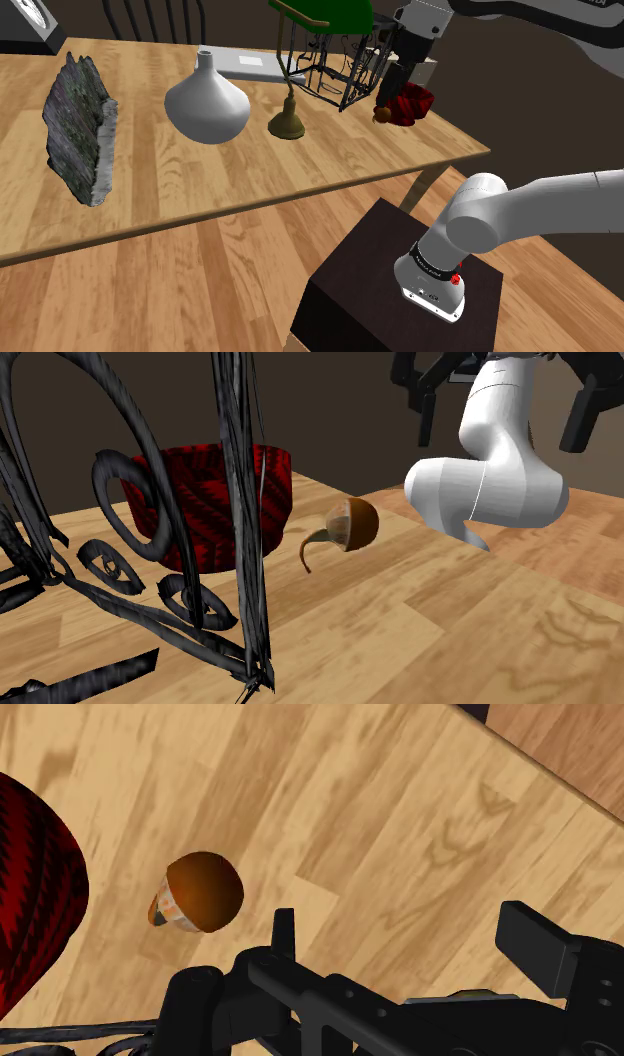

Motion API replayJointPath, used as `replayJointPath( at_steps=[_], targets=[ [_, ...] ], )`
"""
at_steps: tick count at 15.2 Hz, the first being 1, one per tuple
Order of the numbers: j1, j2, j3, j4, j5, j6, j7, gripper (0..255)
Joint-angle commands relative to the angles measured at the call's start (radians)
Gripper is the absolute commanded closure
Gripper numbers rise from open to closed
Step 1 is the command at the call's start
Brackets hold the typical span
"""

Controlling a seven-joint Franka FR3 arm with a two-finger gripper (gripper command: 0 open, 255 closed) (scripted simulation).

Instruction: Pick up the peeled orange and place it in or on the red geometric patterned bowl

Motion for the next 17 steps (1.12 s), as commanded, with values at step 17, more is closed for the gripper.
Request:
replayJointPath(
  at_steps=[17],
  targets=[
    [-0.076,0.015,-0.130,-0.192,-0.143,0.284,-0.111,0]
  ],
)
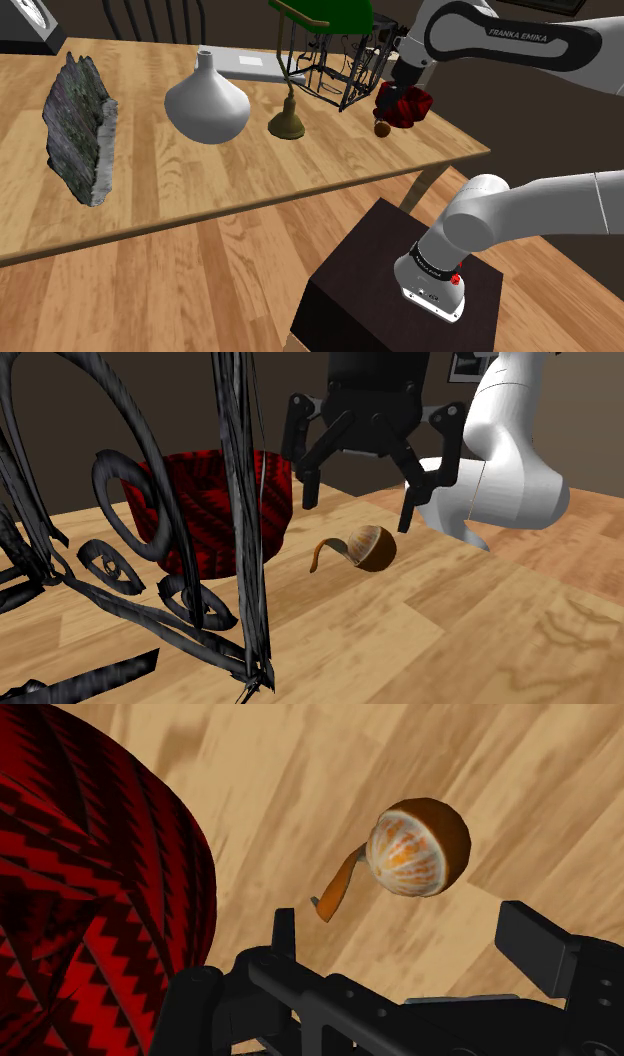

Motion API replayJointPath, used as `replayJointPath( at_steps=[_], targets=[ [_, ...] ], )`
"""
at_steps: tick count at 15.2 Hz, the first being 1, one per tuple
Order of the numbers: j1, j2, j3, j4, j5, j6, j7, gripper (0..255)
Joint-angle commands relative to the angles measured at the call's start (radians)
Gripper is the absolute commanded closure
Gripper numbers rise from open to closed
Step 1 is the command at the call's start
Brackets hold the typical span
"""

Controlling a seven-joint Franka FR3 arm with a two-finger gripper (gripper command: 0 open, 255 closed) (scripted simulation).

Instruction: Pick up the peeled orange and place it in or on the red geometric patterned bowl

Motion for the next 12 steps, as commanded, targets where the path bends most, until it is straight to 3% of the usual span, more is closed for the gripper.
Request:
replayJointPath(
  at_steps=[1,7,8,12],
  targets=[
    [-0.001,-0.001,-0.003,-0.012,-0.002,0.012,-0.001,0],
    [-0.001,-0.001,-0.003,-0.012,-0.002,0.012,-0.001,0],
    [-0.001,-0.001,-0.003,-0.012,-0.002,0.012,-0.001,255],
    [-0.001,-0.001,-0.003,-0.013,-0.002,0.012,-0.002,255]
  ],
)
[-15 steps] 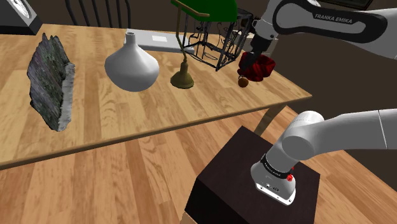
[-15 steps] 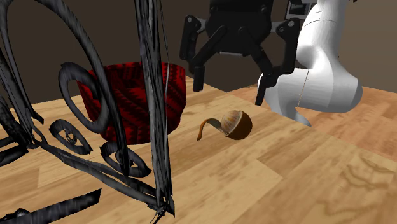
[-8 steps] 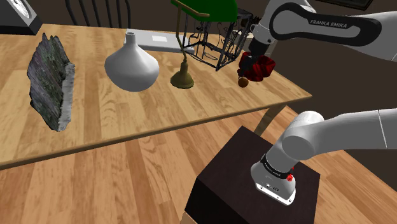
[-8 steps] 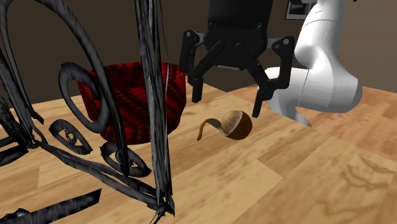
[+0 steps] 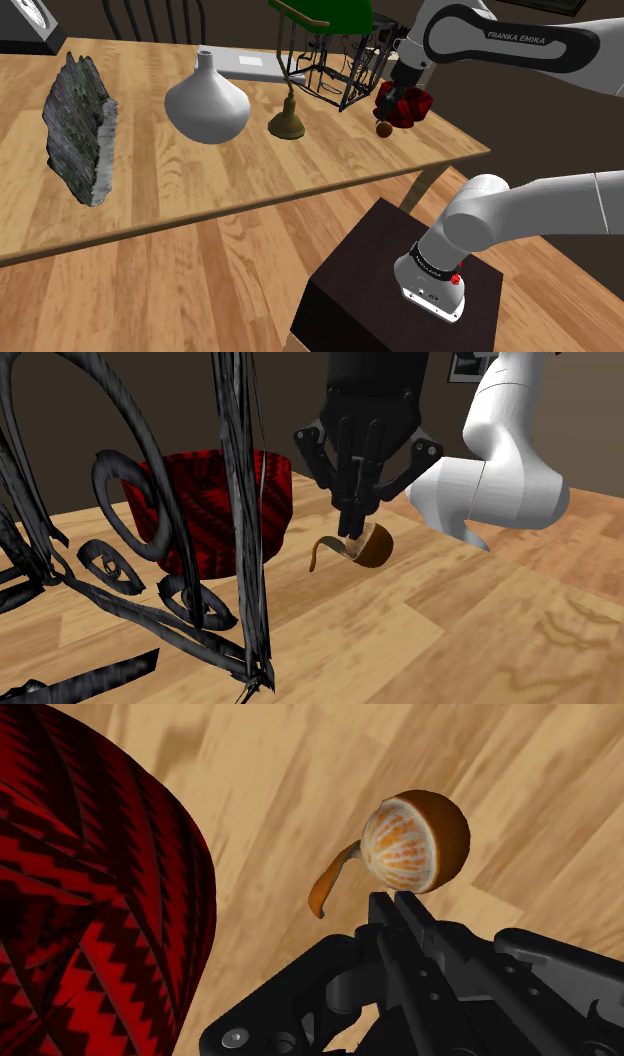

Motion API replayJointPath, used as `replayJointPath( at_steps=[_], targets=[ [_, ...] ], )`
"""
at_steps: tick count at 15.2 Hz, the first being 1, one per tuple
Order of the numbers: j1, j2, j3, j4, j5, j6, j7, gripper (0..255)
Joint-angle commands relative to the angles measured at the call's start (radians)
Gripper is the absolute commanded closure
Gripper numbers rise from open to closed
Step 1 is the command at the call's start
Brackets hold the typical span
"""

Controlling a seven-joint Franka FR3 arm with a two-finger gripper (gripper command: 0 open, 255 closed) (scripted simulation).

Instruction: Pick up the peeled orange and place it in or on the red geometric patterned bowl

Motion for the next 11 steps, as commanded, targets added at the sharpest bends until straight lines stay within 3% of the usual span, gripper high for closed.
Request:
replayJointPath(
  at_steps=[1,5,6,9,11],
  targets=[
    [0.000,0.000,0.000,0.000,0.000,0.000,0.000,255],
    [0.000,0.000,0.000,0.000,0.000,0.000,0.000,255],
    [0.000,0.000,0.000,0.000,0.000,0.000,0.000,0],
    [-0.079,-0.163,0.075,-0.094,0.033,-0.031,0.215,0],
    [-0.089,-0.178,0.083,-0.115,0.038,-0.021,0.236,0]
  ],
)
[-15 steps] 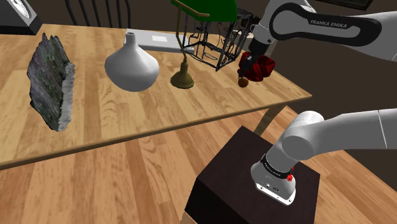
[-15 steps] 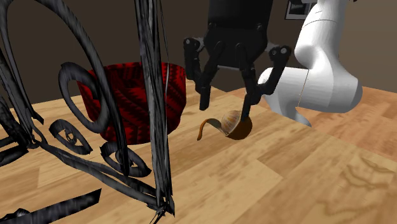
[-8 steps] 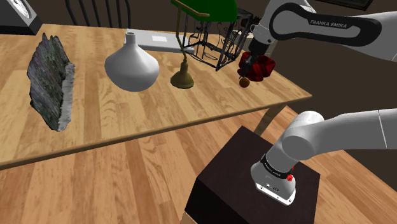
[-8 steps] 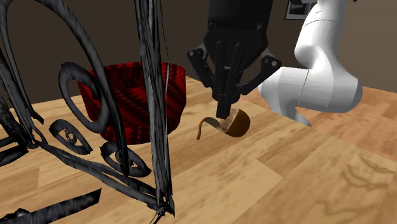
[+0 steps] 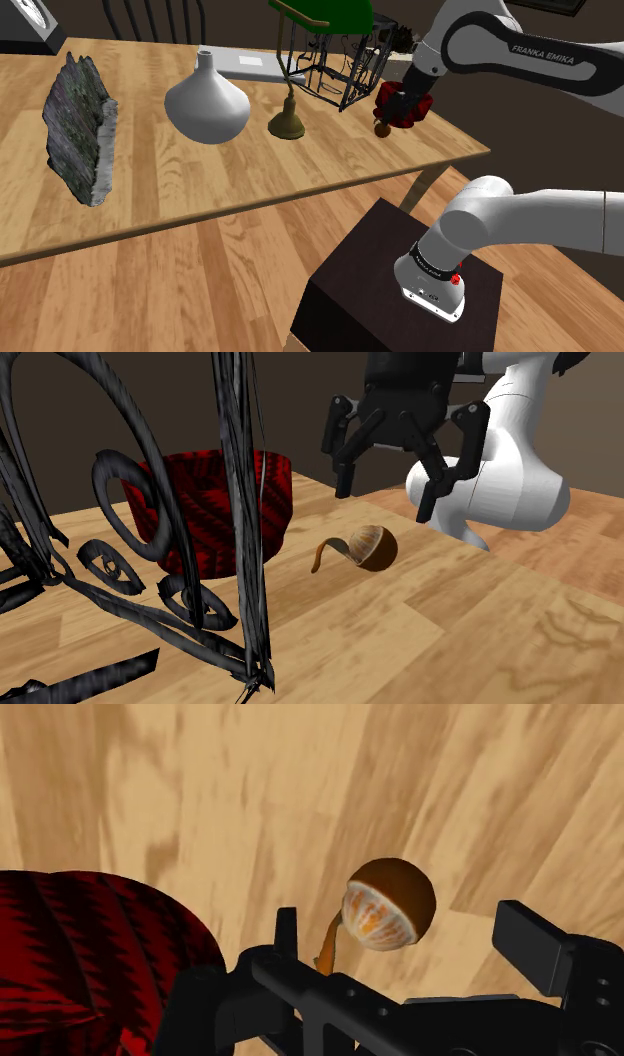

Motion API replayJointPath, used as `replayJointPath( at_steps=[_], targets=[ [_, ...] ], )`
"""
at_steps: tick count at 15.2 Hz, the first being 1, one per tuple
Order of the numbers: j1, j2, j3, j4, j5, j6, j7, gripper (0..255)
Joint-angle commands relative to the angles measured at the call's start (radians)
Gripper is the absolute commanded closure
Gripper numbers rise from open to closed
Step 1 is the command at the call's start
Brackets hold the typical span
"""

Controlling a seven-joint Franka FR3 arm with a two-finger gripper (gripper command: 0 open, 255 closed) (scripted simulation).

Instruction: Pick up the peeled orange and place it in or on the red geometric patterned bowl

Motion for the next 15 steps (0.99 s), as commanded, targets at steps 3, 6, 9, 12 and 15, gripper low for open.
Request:
replayJointPath(
  at_steps=[3,6,9,12,15],
  targets=[
    [-0.010,-0.008,0.002,-0.053,0.000,0.049,0.024,0],
    [-0.012,0.000,-0.003,-0.097,-0.005,0.101,0.025,0],
    [-0.012,0.000,-0.003,-0.097,-0.005,0.101,0.025,0],
    [-0.012,0.000,-0.003,-0.097,-0.005,0.101,0.025,0],
    [-0.012,0.000,-0.003,-0.096,-0.005,0.101,0.025,255]
  ],
)
